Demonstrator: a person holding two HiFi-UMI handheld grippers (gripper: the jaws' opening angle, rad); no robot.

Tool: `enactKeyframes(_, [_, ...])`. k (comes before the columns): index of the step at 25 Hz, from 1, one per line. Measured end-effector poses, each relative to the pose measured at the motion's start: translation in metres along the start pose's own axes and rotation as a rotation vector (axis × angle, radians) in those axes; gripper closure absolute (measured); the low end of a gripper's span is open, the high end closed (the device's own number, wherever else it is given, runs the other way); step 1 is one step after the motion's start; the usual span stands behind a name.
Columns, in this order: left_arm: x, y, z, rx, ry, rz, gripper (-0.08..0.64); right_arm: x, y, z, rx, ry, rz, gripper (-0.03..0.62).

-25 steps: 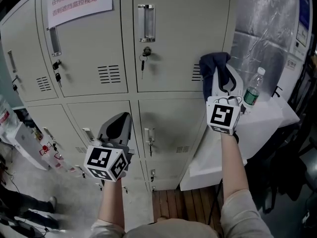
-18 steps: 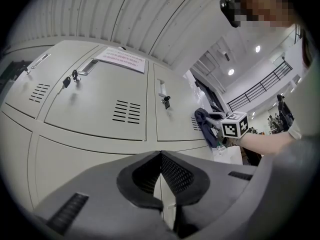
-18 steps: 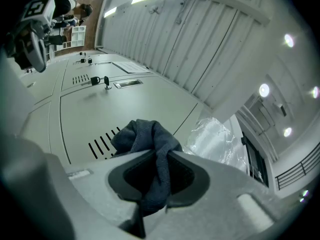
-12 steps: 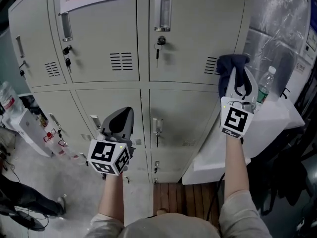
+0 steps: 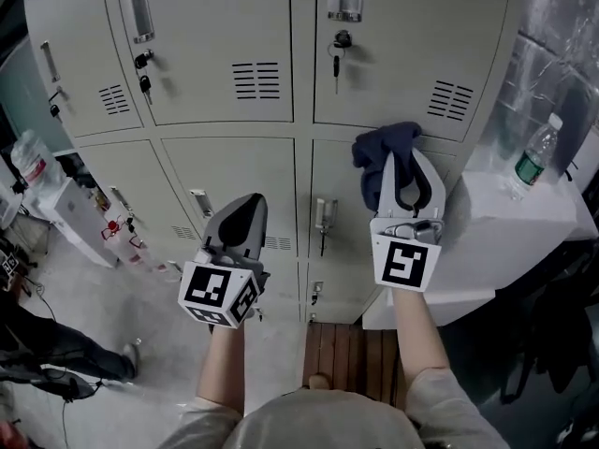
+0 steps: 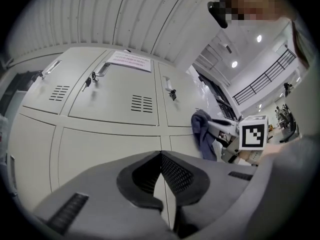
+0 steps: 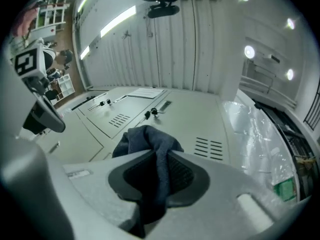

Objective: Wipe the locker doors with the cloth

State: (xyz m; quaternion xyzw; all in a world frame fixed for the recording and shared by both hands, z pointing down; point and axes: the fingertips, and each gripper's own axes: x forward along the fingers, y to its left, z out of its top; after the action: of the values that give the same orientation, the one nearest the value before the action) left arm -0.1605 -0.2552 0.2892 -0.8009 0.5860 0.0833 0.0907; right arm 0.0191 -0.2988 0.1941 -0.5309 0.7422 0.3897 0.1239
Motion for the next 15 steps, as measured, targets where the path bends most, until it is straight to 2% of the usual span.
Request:
enactKeyframes(3, [-0.003,0.005,-0.002,0.013,0.007,0.008,0.561,0.005,0.042,-0.016,0.014,0.082,0.078,0.538])
enactKeyframes(7, [-0.009,0.012,-0.005,0.021,0.014,0.024,0.561,0.017,0.086,-0.024,0.074,0.115,0.146,0.537])
enactKeyframes(11, [-0.016,0.021,-0.010,0.013,0.020,0.049,0.561,0.025,0.125,-0.031,0.018,0.139,0.198,0.537])
enactKeyframes(15, [-0.020,0.022,-0.008,0.001,0.032,0.061,0.561,0.026,0.132,-0.035,-0.067,0.119,0.195,0.538])
